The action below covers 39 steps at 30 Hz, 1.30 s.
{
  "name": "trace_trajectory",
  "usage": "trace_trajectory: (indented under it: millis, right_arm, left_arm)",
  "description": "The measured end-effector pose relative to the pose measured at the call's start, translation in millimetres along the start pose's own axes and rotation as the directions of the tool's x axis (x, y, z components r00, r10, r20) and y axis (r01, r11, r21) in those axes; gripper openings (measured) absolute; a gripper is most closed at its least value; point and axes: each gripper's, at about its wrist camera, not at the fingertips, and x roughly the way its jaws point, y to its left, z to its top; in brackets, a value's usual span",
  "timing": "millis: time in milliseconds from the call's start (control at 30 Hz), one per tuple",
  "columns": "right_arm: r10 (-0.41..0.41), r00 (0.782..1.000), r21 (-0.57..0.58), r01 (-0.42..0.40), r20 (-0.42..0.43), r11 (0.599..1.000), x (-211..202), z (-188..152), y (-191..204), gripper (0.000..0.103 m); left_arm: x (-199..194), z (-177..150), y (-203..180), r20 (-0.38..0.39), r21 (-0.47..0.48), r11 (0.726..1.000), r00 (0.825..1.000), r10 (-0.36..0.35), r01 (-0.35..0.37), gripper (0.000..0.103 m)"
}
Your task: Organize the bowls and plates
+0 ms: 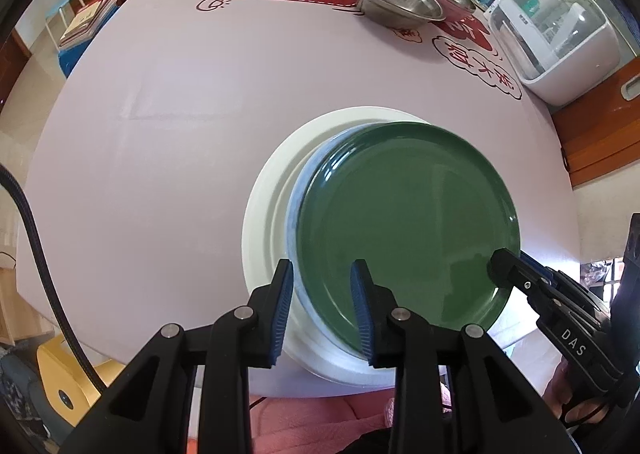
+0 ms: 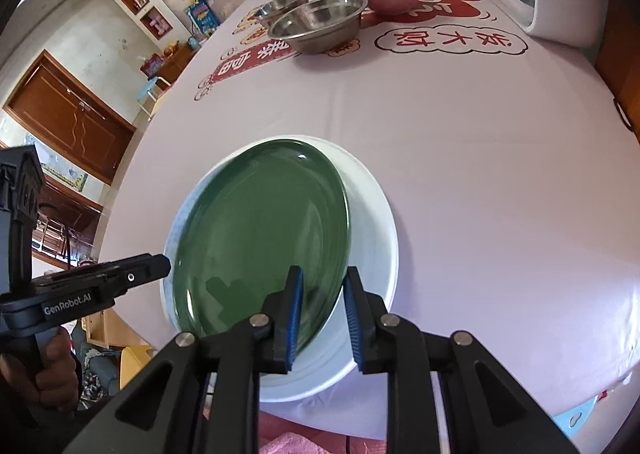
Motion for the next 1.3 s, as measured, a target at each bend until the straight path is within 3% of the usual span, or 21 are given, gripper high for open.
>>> trace_trajectory:
  millis: [267,467,767,900,1033,1067,1133,1300]
  right_arm:
    - [-0.006,1.0,-0.015,0.005,-0.01,1.0,0,2,5,0.039]
    - [-0.013,0.999,-0.02,0.014,0.05,1.0,-11,12,9,0.049]
    - [-0.027,0.995,-0.048,0.032,0.1,0.998,-18,31,23,0.05]
    - [-0.052,0.989,-0.047,0.059,0.138,0.997,-24,44,24,0.057]
    - [-0.079,0.986,-0.033,0.085,0.149,0.996,-25,56,22,0.057]
    - [-0.085,0.985,-0.03,0.091,0.15,0.995,-25,59,21,0.057]
    - [-0.098,0.983,-0.024,0.103,0.155,0.994,-26,66,20,0.057]
    - [-0.124,0.978,-0.002,0.126,0.166,0.992,-30,85,20,0.057]
  left_arm:
    - [-3,9,-6,0.022,0.026,1.0,1.0,-0.017,0.017,0.028]
    - [-13,16,-6,0.059,0.042,0.999,0.998,-0.032,0.03,0.03]
    - [-37,39,0,0.155,0.063,0.997,0.987,-0.049,0.039,0.03]
    - [-43,52,0,0.183,0.075,0.996,0.981,-0.068,0.055,0.031]
    - [-48,64,1,0.203,0.082,0.995,0.976,-0.076,0.06,0.032]
    - [-49,67,1,0.204,0.084,0.995,0.976,-0.074,0.058,0.033]
    - [-52,74,1,0.205,0.086,0.995,0.976,-0.07,0.053,0.047]
    - [-60,93,1,0.211,0.1,0.993,0.974,-0.081,0.061,0.05]
